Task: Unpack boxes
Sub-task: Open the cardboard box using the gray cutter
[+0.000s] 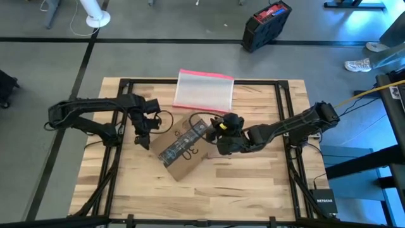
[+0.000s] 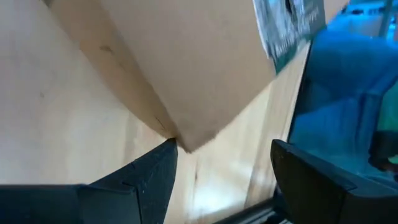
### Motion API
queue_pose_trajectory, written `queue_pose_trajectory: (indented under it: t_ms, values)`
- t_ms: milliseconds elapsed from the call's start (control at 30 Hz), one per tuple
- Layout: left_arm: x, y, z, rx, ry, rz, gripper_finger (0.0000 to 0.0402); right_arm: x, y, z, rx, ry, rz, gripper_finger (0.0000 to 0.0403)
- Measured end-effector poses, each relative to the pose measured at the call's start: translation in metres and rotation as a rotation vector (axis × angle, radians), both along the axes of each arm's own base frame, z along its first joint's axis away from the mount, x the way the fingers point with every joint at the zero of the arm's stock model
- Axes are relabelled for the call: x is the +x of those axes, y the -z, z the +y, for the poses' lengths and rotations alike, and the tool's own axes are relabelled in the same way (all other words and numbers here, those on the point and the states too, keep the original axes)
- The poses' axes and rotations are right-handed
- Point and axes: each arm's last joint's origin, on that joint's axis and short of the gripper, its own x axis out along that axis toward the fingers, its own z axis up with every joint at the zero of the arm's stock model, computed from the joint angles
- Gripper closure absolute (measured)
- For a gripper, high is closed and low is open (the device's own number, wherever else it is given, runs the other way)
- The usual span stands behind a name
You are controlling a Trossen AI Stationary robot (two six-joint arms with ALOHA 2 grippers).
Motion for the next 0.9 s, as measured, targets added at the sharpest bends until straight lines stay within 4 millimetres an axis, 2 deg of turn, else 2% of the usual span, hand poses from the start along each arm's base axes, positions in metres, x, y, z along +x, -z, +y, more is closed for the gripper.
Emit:
queue_pose_trajectory:
  t_ms: [133,233,367,467,733,900]
  values:
    - [-0.002,-0.006,-0.003,0.058,0.000,-0.003,0.0153,0.003,0.016,-0.009,0.024,0.019,-0.056,0.0337]
    - [-0.001,-0.019,-0.002,0.135,-0.003,-0.050,0.0153,0.003,0.029,-0.012,0.033,0.040,-0.143,0.0337]
    - [0.004,-0.044,-0.001,0.216,0.001,-0.194,0.0153,0.000,0.043,-0.014,0.039,0.066,-0.244,0.0336]
    - [0.016,-0.053,0.000,0.261,-0.004,-0.331,0.0153,-0.004,0.052,-0.018,0.023,0.117,-0.324,0.0336]
    - [0.049,-0.045,-0.004,0.288,0.040,-0.459,0.0153,-0.015,0.071,-0.030,0.017,0.158,-0.452,0.0336]
    - [0.066,-0.049,0.003,0.296,-0.048,-0.569,0.0153,-0.012,0.063,-0.028,0.007,0.040,-0.482,0.0336]
